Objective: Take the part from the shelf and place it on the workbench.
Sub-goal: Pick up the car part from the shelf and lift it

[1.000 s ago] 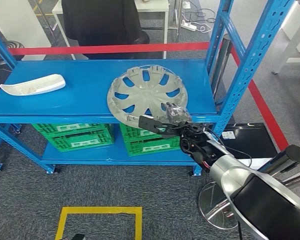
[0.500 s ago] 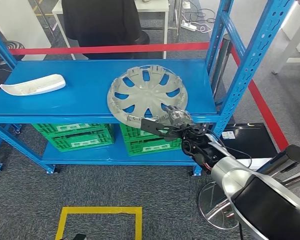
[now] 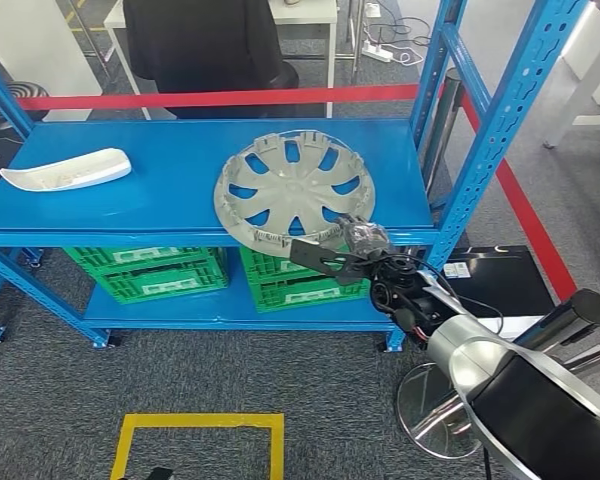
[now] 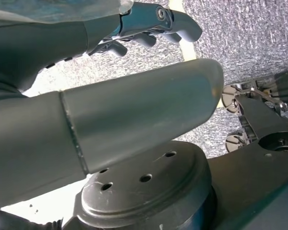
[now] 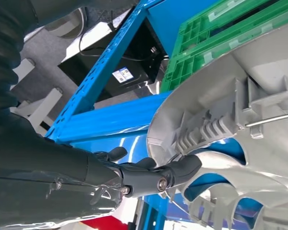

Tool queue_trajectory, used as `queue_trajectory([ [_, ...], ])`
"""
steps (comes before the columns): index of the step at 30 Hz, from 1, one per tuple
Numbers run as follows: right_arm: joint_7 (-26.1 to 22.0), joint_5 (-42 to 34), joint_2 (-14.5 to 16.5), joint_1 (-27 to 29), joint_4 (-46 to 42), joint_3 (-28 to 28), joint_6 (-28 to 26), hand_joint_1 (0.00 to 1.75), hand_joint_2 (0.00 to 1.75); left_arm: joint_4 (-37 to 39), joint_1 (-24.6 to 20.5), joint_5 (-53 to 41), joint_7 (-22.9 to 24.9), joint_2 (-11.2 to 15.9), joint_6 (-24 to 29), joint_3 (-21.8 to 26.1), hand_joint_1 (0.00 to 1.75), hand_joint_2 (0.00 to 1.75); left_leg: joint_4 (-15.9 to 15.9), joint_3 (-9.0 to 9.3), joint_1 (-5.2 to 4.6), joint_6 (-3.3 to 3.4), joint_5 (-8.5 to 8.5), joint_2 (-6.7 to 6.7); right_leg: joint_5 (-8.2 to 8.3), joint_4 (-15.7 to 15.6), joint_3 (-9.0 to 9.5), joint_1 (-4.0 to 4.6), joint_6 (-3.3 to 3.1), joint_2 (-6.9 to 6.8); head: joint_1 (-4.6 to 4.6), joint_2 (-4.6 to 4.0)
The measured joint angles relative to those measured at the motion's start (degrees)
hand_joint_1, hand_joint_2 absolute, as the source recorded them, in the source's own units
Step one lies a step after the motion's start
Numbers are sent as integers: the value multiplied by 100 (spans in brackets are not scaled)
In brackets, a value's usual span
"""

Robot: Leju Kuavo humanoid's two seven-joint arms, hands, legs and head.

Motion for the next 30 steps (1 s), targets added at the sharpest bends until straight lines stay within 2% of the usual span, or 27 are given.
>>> queue_trajectory([
  [7, -19, 1, -24, 5, 26, -1, -29, 0, 175, 0, -3, 0, 0, -11, 0, -2, 0, 0, 0, 1, 0, 0, 0, 1, 0, 0, 1, 0, 0, 0, 0, -1],
  [8, -23, 1, -26, 6, 30, -1, -38, 9, 175, 0, -5, 0, 0, -13, 0, -3, 0, 0, 0, 1, 0, 0, 0, 1, 0, 0, 1, 0, 0, 0, 0, -1],
  [9, -27, 1, -28, 7, 32, -1, -44, 38, 175, 0, -7, 0, 0, -15, 0, -3, 0, 0, 0, 1, 0, 0, 0, 2, 0, 0, 1, 0, 0, 0, 0, -1],
  [11, -45, 7, -33, 9, 37, -2, -53, 117, 175, 0, -12, 1, 0, -16, 0, -5, 0, 0, 0, 1, 0, 0, 0, 2, 0, 0, 1, 0, 0, 0, 0, 1],
  [12, -57, 13, -36, 10, 39, -3, -55, 147, 175, 0, -14, 1, 0, -17, 0, -5, 0, 0, 0, 1, 0, 0, 0, 2, 0, 0, 1, -1, 0, 0, 0, 1],
  [13, -69, 20, -38, 10, 42, -3, -62, 149, 175, 0, -17, 2, 0, -19, 0, -7, 0, 0, 1, 1, 0, 0, 0, 2, 0, 0, 1, -1, 0, 0, 0, 0],
  [16, -92, 29, -49, -4, 46, -7, -84, 134, 175, 0, -24, 3, 0, -22, 0, -10, 0, 0, 1, 4, 0, 0, 0, 2, 0, 0, 4, -1, 0, 0, 0, -1],
  [20, -125, 37, -62, -12, 47, -8, -110, 150, 175, 0, -32, 15, 0, -26, 0, -13, 0, 0, 1, 6, 0, 0, 0, 2, 0, 0, 6, -1, 0, -1, 0, 0],
  [23, -138, 53, -69, -12, 48, -11, -117, 151, 175, 0, -37, 34, 0, -26, 0, -13, 0, 0, 1, 7, 0, 0, 0, 2, 0, 0, 7, -1, 0, -1, 0, -1],
  [27, -154, 65, -81, -11, 50, -14, -102, 85, 175, 0, -37, 69, 0, -26, 0, -15, 0, 0, 1, 8, 0, 0, 0, 2, 0, 0, 8, -1, 0, -1, 0, -1],
  [30, -164, 64, -90, -11, 51, -20, -117, 55, 175, 0, -37, 101, -2, -27, 0, -17, 0, 0, 1, 8, 0, 0, 0, 2, 1, 0, 8, -1, 0, -1, 0, -1],
])
